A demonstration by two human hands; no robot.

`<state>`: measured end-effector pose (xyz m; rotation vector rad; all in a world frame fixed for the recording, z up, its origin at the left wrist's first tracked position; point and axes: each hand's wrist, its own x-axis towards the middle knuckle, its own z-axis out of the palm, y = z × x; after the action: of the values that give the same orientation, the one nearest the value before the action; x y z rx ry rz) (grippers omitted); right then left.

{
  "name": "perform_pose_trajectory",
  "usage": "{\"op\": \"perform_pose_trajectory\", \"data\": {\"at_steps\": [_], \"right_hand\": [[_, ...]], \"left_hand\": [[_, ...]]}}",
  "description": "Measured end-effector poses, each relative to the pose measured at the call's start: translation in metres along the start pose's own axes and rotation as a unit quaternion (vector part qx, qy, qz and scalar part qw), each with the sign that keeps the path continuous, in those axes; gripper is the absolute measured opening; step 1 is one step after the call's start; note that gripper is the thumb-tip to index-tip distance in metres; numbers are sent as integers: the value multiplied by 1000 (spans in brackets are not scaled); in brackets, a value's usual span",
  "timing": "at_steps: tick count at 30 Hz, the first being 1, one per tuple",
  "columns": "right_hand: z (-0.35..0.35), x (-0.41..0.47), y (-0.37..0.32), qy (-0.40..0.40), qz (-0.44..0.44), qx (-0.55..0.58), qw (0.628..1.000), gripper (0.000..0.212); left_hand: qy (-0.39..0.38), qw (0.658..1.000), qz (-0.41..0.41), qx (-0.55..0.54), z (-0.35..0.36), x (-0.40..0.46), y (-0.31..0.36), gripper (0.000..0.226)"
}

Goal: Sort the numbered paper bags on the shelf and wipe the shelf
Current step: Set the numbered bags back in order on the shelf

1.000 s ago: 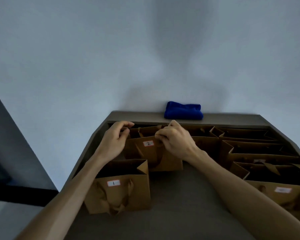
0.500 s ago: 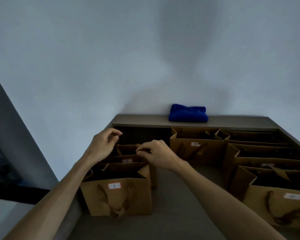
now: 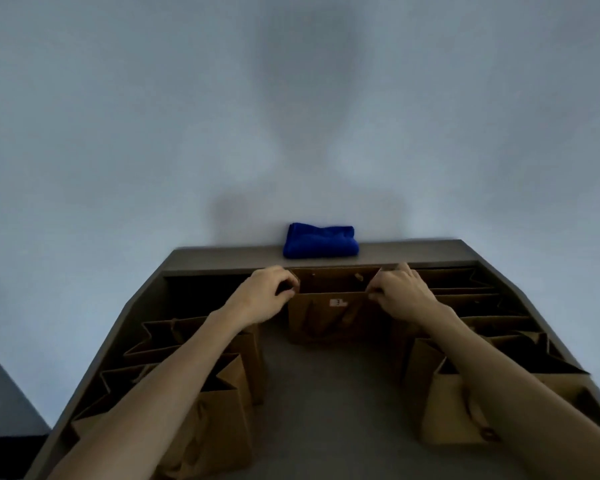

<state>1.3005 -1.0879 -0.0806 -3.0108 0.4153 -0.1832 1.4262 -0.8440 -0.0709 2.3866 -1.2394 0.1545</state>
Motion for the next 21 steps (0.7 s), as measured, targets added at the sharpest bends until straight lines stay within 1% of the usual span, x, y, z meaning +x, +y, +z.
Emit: {"op": "perform_pose_trajectory", "data": {"at_steps": [3,6,10,15,21], "right_hand": [[4,-7,-1,22,-1,1,1000,26],[1,-9,2,27,-14,38,999,28],[-7,1,8,14,-10,120,993,25],[-12,10,5,13,-14,135,991,23],[-8,8,-16,67,-55,149,985,25]], "left_hand": [[-46,995,26,84,12,16,7,24],[-75,994,17,82,19,26,4,19],[-67,997,2,30,14,33,-2,19],[-56,998,2,21,9,35,-2,21],[-35,999,14,26,-8,20,-16,21]]}}
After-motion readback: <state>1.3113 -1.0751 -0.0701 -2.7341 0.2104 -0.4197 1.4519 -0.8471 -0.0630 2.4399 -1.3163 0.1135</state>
